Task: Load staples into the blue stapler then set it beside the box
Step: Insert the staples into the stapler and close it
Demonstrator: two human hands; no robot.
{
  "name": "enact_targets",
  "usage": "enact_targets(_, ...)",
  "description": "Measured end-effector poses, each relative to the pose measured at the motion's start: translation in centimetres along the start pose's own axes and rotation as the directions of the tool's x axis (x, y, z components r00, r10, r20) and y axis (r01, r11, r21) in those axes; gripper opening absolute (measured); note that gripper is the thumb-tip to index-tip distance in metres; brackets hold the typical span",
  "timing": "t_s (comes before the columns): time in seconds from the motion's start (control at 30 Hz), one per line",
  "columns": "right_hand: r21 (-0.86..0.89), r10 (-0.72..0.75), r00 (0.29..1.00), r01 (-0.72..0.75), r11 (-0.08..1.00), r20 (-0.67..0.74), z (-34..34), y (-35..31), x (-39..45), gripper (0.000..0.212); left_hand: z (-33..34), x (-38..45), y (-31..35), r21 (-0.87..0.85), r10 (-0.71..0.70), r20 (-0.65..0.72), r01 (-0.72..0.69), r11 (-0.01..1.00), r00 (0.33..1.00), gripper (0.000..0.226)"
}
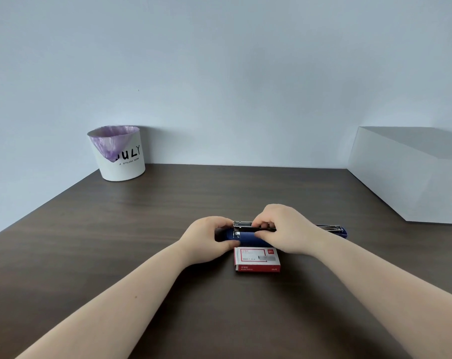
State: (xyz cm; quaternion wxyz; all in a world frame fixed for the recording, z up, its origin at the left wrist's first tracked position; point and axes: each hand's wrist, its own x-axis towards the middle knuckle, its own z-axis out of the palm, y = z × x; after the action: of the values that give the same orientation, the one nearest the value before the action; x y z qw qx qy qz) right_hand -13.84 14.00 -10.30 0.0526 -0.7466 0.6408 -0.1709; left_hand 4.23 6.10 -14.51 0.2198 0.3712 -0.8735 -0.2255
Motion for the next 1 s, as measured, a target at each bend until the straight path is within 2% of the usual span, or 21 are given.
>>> enact_targets(0.23, 0.015, -0.047, 0.999, 0.047, 0.999, -0.017, 0.5, 0.5, 0.4, 0.021, -0.1, -0.1, 0.1, -0.009, 0.003, 0.000, -0.003, 1.000, 1.000, 0.033)
enact_targets(0.37, 0.053, 0.033, 0.998, -0.030, 0.998, -0.058, -0.8, 2.2, -0.6, 0.035, -0.1, -0.1, 0.0, -0.011, 0.006, 0.002, -0.006, 1.000, 1.000, 0.032)
enact_targets(0.47, -0.088, 0.160, 0.987, -0.160, 0.983, -0.004, -2.0, 4.5, -1.8, 0.043, 0.0, 0.0, 0.0, -0.024, -0.003, 0.006, 0.003, 1.000, 1.000, 0.030)
enact_targets(0.53, -0.233, 0.264, 0.959, -0.235, 0.944, 0.102, -2.5, 5.3, -2.4, 0.044, 0.0, 0.0, 0.1, -0.031, -0.016, 0.007, 0.016, 0.999, 1.000, 0.030)
enact_targets(0.6, -0.275, 0.322, 0.929, -0.266, 0.924, 0.184, -2.6, 5.7, -2.6, 0.042, 0.0, 0.0, 0.2, -0.032, -0.026, 0.004, 0.026, 0.999, 1.000, 0.031)
enact_targets(0.7, -0.289, 0.328, 0.930, -0.272, 0.918, 0.167, -2.8, 5.8, -2.5, 0.035, 0.0, -0.1, 0.3, -0.006, -0.037, 0.005, 0.037, 0.999, 0.999, 0.034)
enact_targets(0.83, -0.421, 0.336, 0.930, -0.248, 0.873, 0.150, -3.5, 5.6, -2.2, 0.033, -0.1, -0.1, 0.5, 0.004, -0.049, 0.011, 0.049, 0.999, 0.999, 0.033)
enact_targets(1.0, -0.268, 0.310, 0.946, -0.275, 0.923, 0.097, -6.0, 5.7, -2.4, 0.036, 0.0, -0.1, 0.5, -0.001, -0.057, 0.001, 0.057, 0.998, 0.998, 0.032)
